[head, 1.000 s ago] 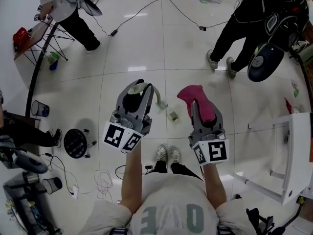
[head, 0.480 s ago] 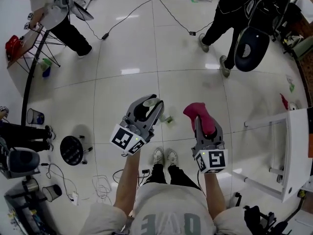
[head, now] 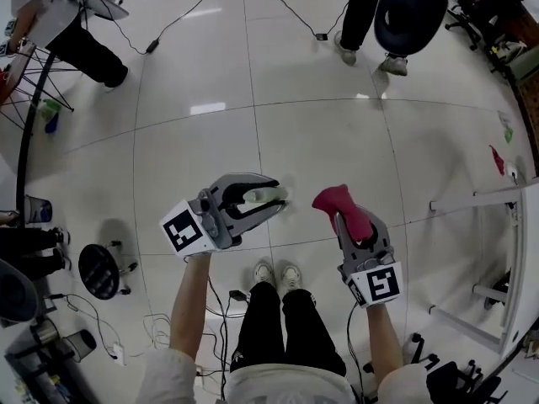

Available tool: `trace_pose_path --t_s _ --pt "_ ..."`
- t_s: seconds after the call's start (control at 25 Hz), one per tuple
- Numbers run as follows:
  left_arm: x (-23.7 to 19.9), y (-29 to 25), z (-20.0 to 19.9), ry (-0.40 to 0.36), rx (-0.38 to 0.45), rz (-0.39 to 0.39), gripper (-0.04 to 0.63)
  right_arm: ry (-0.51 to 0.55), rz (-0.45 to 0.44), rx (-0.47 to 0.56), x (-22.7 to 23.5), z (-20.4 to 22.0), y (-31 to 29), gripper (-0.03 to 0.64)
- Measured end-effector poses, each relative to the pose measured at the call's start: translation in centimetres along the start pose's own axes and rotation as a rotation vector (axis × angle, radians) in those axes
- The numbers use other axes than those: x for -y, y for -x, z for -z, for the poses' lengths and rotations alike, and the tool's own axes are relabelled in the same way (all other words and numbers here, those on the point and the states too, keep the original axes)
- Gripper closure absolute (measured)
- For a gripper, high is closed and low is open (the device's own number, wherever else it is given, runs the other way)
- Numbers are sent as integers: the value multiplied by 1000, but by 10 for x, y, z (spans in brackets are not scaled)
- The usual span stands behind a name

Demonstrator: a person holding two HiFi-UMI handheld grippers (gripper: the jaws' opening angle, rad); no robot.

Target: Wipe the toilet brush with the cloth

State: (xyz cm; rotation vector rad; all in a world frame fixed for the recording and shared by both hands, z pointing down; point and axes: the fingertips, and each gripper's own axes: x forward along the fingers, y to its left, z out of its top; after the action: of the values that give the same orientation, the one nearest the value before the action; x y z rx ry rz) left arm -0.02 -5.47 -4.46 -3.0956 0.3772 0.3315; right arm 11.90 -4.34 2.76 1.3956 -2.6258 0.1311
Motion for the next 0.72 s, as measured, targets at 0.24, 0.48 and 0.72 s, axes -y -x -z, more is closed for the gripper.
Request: trace_pose_path --t_s 0.24,0.48,0.72 --pt "-6 18 170 12 -113 341 477 9 -80 14 0 150 -52 548" --pt "-33 36 300 75 -94 507 477 -27 -120 54 11 273 -97 548" --pt "-48 49 359 143 -78 612 478 -69 -91 109 21 322 -122 548"
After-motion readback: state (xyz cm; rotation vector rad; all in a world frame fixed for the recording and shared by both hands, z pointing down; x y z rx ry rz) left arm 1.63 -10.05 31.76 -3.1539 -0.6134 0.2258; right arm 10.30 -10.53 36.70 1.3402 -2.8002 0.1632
